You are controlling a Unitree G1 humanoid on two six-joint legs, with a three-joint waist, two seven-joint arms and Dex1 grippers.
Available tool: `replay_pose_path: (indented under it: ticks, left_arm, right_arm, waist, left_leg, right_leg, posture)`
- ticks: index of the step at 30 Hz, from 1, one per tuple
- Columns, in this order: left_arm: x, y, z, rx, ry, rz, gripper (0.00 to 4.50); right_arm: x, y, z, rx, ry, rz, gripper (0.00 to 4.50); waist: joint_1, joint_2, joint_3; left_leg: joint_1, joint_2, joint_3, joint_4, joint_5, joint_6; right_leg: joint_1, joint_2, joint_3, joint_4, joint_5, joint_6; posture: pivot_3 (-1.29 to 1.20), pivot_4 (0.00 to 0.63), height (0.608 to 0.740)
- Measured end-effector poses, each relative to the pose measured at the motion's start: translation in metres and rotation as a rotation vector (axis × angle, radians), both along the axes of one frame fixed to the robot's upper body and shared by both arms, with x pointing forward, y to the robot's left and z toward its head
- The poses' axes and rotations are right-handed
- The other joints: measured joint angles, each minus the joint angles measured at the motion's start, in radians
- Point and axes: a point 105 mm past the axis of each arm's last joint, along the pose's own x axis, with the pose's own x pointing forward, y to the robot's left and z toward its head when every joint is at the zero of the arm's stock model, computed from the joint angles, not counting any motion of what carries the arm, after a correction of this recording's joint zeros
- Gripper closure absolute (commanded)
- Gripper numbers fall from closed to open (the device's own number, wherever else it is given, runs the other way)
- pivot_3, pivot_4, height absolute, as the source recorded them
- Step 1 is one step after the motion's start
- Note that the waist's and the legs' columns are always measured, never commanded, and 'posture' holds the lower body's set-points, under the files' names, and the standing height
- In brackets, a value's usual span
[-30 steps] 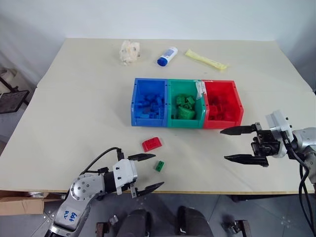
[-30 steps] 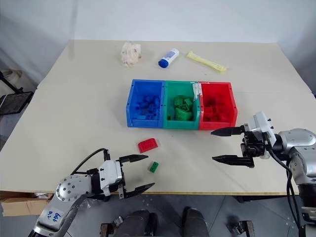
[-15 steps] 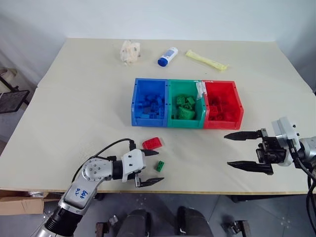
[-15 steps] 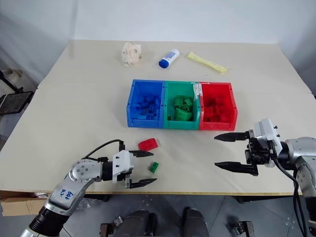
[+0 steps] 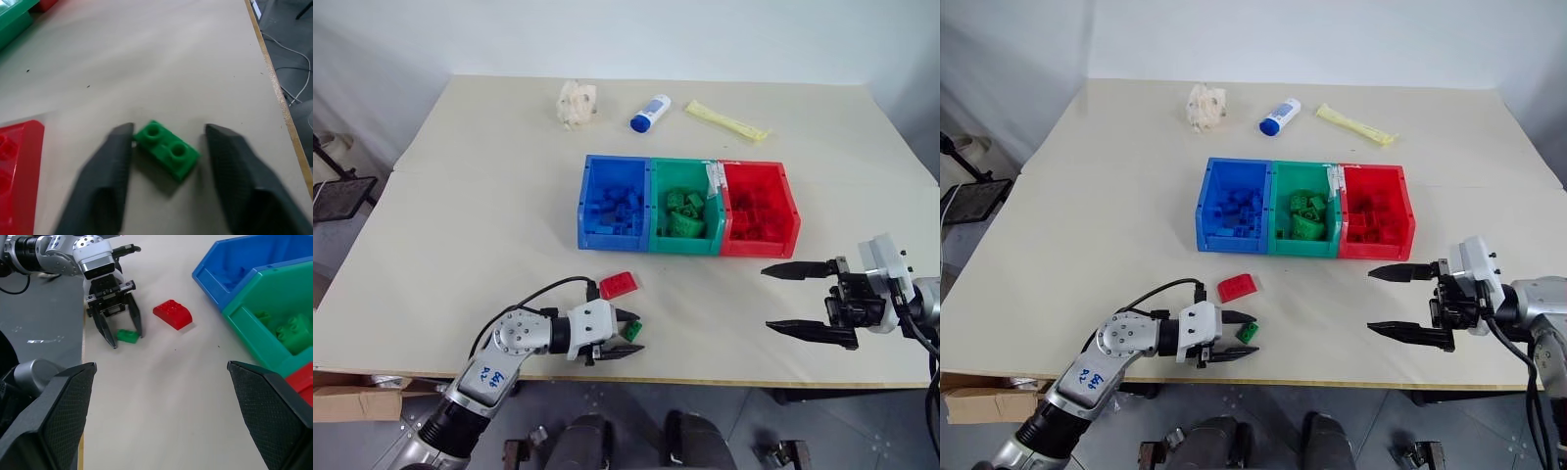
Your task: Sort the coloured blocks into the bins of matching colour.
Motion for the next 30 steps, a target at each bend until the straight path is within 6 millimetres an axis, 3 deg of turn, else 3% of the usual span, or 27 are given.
replay_pose_path:
  ticks: [4, 6, 23, 27, 30]
  left_arm:
    - [0.003, 0.001, 0.000, 0.005, -0.008, 0.000, 3.55]
    - [0.004, 0.001, 0.000, 0.006, -0.012, -0.008, 4.03]
    - [0.017, 0.003, 0.011, -0.026, -0.026, 0.006, 4.02]
    - [0.026, -0.005, 0.032, -0.092, -0.055, 0.010, 4.02]
    - [0.037, -0.023, 0.059, -0.175, -0.108, 0.007, 4.02]
  right_arm:
    - [-0.001, -0.001, 0.002, 0.001, -0.009, -0.006, 0.00]
    - [-0.003, -0.002, -0.001, 0.002, 0.001, -0.014, 0.00]
    - [-0.007, -0.009, -0.001, 0.023, -0.004, -0.066, 0.00]
    - [-0.006, -0.009, 0.000, 0.025, -0.010, -0.073, 0.00]
    - [-0.002, -0.009, 0.001, 0.052, -0.030, -0.106, 0.00]
  waist:
    - [-0.002, 0.000, 0.000]
    - [-0.002, 0.000, 0.000]
    - [-0.001, 0.000, 0.000]
    - [0.006, 0.000, 0.000]
    - [0.016, 0.000, 0.000]
  left_leg:
    - [0.000, 0.000, 0.000, 0.000, 0.000, 0.000]
    - [0.000, 0.000, 0.000, 0.000, 0.000, 0.000]
    - [0.000, 0.000, 0.000, 0.000, 0.000, 0.000]
    - [-0.001, 0.000, 0.000, 0.000, 0.000, 0.001]
    - [-0.001, 0.000, 0.000, 0.001, 0.001, 0.001]
  right_leg:
    - [0.000, 0.000, 0.000, 0.000, 0.000, 0.000]
    - [0.000, 0.000, 0.000, 0.000, 0.000, 0.000]
    - [0.000, 0.001, -0.001, 0.001, 0.000, 0.000]
    - [0.001, 0.000, -0.001, 0.000, 0.000, 0.000]
    - [0.001, 0.004, -0.001, 0.000, 0.001, 0.001]
  posture:
    - [0.00, 0.150, 0.740]
    - [0.00, 0.150, 0.740]
    - [0.00, 0.150, 0.740]
    - [0.00, 0.150, 0.740]
    - [0.00, 0.150, 0.740]
